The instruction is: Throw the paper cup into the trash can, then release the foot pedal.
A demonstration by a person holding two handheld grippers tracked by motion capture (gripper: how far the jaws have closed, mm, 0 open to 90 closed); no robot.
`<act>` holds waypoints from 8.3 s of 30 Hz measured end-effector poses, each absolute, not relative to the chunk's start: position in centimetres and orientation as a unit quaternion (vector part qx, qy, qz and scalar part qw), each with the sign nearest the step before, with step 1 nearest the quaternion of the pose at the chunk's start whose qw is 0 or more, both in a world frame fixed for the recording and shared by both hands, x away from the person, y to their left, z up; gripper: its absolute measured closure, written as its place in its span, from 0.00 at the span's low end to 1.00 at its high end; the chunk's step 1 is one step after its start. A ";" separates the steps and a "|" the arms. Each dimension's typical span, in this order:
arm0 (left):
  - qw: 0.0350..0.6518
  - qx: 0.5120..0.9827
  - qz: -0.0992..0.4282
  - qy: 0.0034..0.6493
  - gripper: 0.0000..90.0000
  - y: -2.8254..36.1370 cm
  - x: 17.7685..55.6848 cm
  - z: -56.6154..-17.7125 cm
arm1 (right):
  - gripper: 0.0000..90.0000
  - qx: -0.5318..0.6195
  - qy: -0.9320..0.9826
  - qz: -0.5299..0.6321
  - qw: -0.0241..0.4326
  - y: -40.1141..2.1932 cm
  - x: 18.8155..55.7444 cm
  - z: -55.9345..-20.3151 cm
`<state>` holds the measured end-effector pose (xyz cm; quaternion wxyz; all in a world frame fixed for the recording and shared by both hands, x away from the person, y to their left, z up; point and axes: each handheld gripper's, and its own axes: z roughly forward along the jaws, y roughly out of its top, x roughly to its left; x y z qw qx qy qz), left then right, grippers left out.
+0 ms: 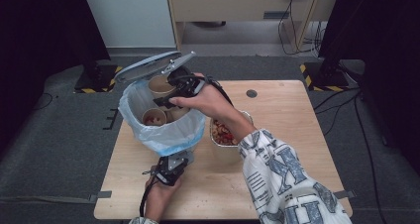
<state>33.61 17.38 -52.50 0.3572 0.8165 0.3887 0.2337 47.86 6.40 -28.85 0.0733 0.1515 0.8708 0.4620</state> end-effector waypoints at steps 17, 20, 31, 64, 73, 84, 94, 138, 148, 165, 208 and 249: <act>0.358 0.816 0.232 0.389 1.00 17.4 33.6 -52.5 | 0.19 0.167 0.866 0.459 0.104 8.3 48.8 -30.4; 0.358 0.816 0.232 0.389 1.00 17.4 33.6 -52.5 | 0.20 0.168 0.866 0.459 0.100 7.8 48.7 -30.3; 0.359 0.816 0.232 0.389 1.00 17.4 33.6 -52.5 | 0.19 0.170 0.861 0.471 0.090 6.4 48.1 -29.9; 0.358 0.817 0.232 0.388 1.00 17.4 33.6 -52.5 | 0.09 0.215 0.831 0.496 0.129 -0.9 48.6 -28.9; 0.357 0.817 0.233 0.388 1.00 17.4 33.6 -52.5 | 0.09 0.232 0.826 0.494 0.142 -3.6 48.7 -28.8; 0.357 0.818 0.233 0.388 1.00 17.4 33.6 -52.5 | 0.09 0.256 0.818 0.492 0.155 -6.7 49.2 -29.5; 0.358 0.817 0.234 0.388 1.00 17.4 33.6 -52.5 | 0.09 0.274 0.815 0.486 0.158 -8.8 49.4 -29.8; 0.380 0.797 0.242 0.403 0.86 17.3 32.1 -51.5 | 0.09 0.349 0.796 0.461 0.182 -18.3 49.6 -32.5; 0.418 0.769 0.223 0.429 0.60 18.5 30.7 -50.3 | 0.07 0.390 0.780 0.449 0.194 -21.4 49.8 -34.5; 0.395 0.786 0.196 0.434 0.37 20.4 30.8 -50.4 | 0.06 0.423 0.763 0.444 0.205 -23.8 49.4 -36.2; 0.371 0.765 0.201 0.487 0.17 25.9 31.9 -51.5 | 0.06 0.462 0.748 0.420 0.225 -27.6 41.5 -43.9; 0.331 0.781 0.194 0.492 0.13 26.6 32.9 -53.0 | 0.07 0.548 0.740 0.340 0.192 -25.4 45.4 -52.1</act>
